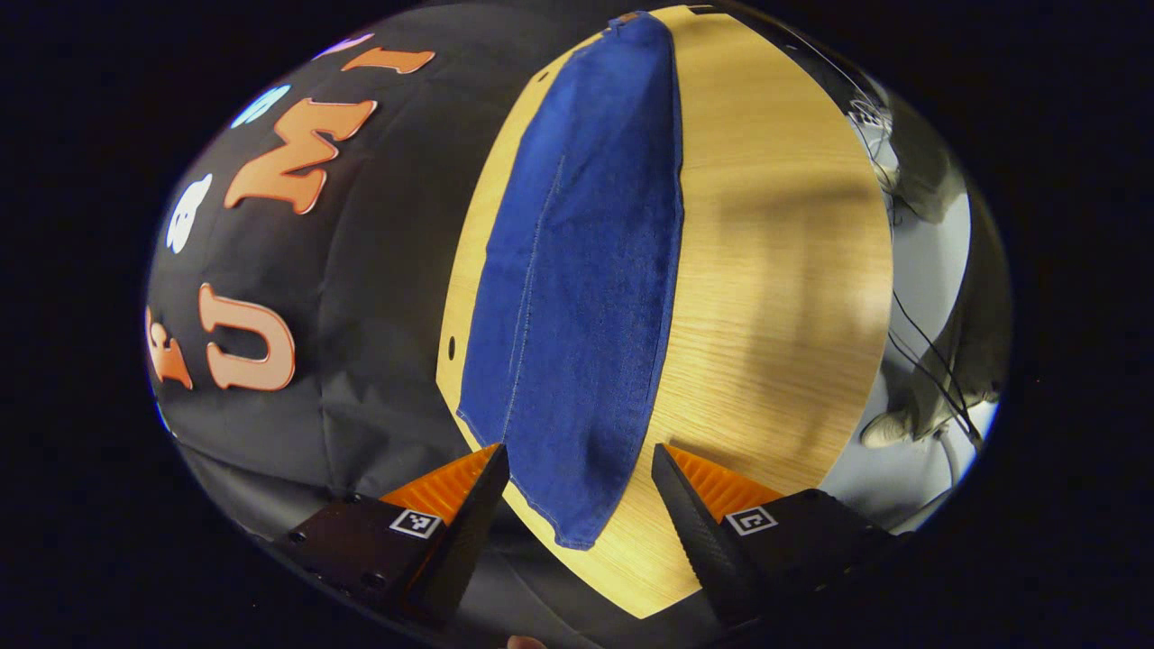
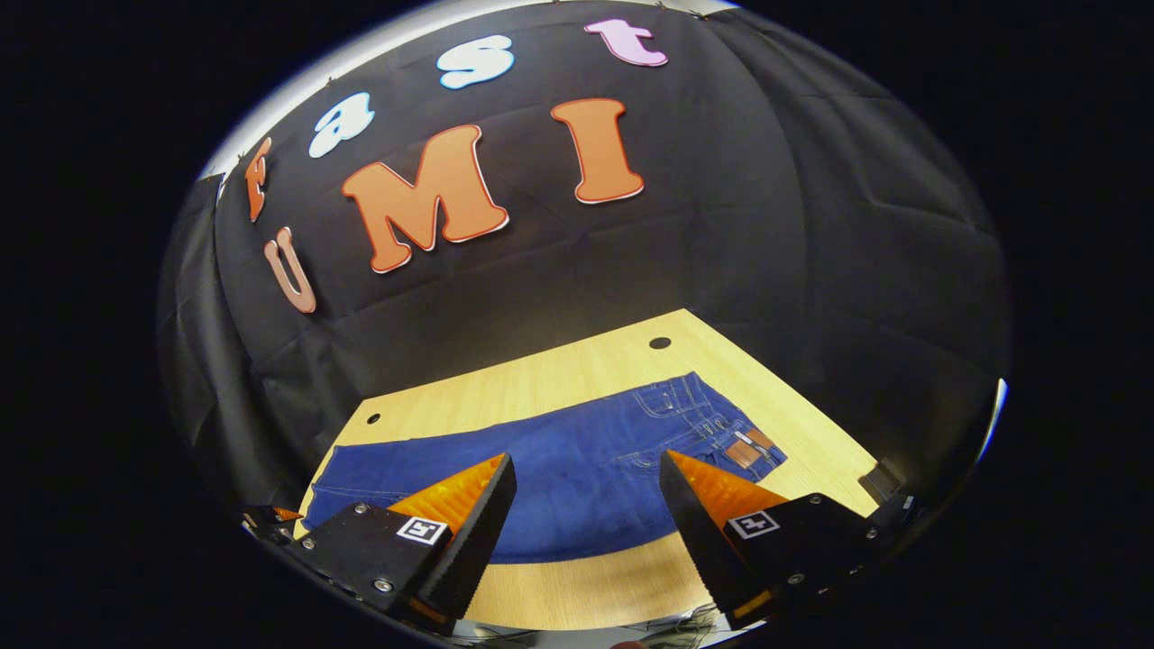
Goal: Grasp the waist and the cuffs of the jeans and fold them to make the two legs overlap; first hold the waist and fold one-third of the jeans toward the cuffs, then hold the cuffs and fold the remaining one-third in the same direction to finish folding.
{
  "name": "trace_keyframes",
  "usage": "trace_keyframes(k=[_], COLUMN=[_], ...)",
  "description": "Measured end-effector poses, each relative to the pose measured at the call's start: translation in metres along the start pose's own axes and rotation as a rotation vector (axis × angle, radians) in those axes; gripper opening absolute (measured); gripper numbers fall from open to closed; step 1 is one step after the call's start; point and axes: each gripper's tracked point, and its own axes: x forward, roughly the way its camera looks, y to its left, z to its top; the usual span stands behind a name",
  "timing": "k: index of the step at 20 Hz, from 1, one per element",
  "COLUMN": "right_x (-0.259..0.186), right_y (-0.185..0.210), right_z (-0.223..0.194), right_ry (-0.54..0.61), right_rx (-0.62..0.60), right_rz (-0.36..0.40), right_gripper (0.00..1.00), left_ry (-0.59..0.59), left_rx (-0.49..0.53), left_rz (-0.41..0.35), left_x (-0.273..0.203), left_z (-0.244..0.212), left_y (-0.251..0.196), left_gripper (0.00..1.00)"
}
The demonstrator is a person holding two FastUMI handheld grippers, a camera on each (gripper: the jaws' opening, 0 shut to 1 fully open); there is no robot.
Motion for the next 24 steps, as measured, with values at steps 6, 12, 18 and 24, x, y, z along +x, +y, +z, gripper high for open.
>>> trace_keyframes(k=[6, 12, 18, 24], right_x=[0.004, 0.020, 0.028, 0.053], right_y=[0.001, 0.014, 0.018, -0.008], right_z=[0.004, 0.000, -0.006, 0.002], right_ry=[-0.006, 0.024, 0.044, 0.000], right_rx=[0.008, -0.004, -0.039, -0.270], right_rz=[0.003, 0.020, 0.008, -0.062], right_gripper=[0.97, 0.97, 0.97, 0.98], left_ry=[0.057, 0.051, 0.031, 0.035], left_rx=[0.070, 0.069, 0.094, 0.120], left_rz=[-0.073, -0.052, 0.028, 0.014], left_x=[0.024, 0.051, 0.091, 0.116], left_z=[-0.017, -0.014, -0.006, -0.005], left_y=[-0.001, 0.018, 0.054, 0.034], left_gripper=[0.99, 0.94, 0.89, 0.12])
